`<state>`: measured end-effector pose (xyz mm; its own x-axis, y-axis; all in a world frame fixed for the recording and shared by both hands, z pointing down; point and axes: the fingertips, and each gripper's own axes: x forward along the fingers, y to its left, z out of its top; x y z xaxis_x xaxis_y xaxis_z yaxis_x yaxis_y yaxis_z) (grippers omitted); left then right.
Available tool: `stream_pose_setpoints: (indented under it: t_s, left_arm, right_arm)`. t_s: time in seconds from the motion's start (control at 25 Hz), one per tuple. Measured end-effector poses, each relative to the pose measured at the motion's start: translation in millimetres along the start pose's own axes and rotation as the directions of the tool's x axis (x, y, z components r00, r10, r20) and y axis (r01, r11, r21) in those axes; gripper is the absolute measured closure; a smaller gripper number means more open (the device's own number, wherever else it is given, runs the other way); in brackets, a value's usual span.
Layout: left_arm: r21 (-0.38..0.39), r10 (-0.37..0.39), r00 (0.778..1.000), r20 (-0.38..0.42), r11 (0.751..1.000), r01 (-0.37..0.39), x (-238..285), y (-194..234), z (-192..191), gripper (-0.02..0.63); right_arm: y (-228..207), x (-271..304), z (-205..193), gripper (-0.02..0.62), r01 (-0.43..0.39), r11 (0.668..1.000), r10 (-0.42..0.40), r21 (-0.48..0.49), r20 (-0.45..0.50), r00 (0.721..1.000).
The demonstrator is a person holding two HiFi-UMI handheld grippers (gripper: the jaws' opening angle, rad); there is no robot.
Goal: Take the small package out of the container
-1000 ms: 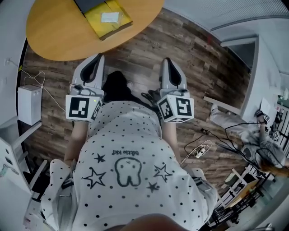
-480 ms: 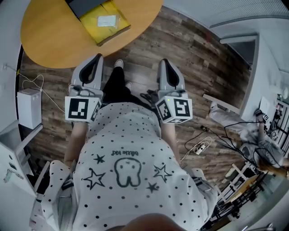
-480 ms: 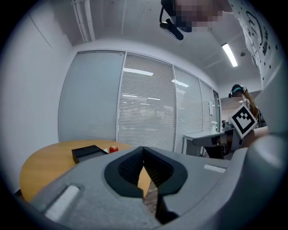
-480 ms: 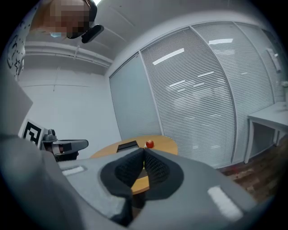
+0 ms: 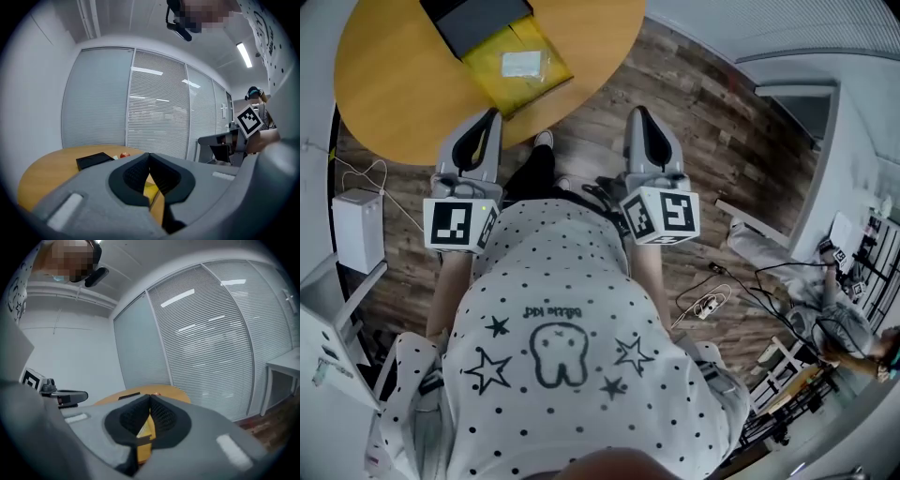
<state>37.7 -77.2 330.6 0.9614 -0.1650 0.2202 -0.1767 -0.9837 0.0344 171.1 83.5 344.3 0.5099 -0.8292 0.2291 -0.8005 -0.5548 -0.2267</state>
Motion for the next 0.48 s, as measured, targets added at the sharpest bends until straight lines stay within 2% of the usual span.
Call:
stream_pose_setpoints:
  t_s: [0.24,0.48]
  left_arm:
    - [0.018,-0.001,1.000,0.007,1.000,0.001,17.0,15.2,8.9,0.603]
    - [-0.022,0.014,1.000,-0.005,1.000,-0.014,11.5,13.2,11.7,0.603]
  right_arm:
    - [-4.8,24.0,10.1,0.591,0.008,1.000,-0.008,-0.005,0.009,1.000]
    - [-3.2,28.1,12.6,0.591,0.004,1.000,-0.004,0.014,0.022,1.000]
